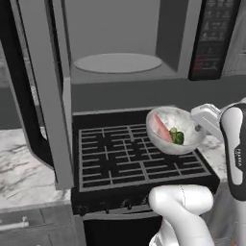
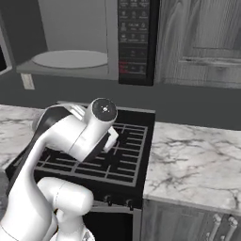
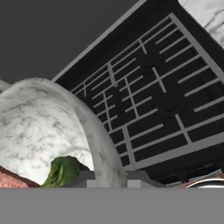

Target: Place the bowl containing the steak and broccoli in the microwave. Close the microwave door and press the start button to microwave the meal.

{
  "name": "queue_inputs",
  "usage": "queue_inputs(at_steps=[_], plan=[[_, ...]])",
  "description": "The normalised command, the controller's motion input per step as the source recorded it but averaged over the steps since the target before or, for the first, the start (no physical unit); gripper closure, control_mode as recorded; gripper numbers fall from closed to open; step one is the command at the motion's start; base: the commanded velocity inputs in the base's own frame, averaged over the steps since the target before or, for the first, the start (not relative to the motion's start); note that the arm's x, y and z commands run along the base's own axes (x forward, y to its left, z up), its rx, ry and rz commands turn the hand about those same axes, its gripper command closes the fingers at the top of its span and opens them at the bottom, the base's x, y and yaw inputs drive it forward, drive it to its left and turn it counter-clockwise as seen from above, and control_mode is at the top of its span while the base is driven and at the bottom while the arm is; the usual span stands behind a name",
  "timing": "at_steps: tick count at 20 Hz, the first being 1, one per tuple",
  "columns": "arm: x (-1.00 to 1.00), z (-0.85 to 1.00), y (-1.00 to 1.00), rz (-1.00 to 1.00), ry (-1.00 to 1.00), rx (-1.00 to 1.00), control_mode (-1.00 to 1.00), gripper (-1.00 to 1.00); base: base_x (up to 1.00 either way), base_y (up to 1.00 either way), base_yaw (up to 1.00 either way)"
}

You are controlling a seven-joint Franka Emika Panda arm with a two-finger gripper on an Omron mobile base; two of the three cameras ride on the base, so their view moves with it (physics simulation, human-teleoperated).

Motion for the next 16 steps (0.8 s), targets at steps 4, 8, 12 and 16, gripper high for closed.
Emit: queue_inputs(at_steps=[4,8,12,16], plan=[[0.0,0.0,0.0,0.0,0.0,0.0,1.0,1.0,0.01,0.06,0.4],[0.0,0.0,0.0,0.0,0.0,0.0,1.0,1.0,0.0,0.26,0.39],[0.0,0.0,0.0,0.0,0.0,0.0,1.0,1.0,0.0,0.47,0.38],[0.0,0.0,0.0,0.0,0.0,0.0,1.0,1.0,0.0,0.47,0.38]])
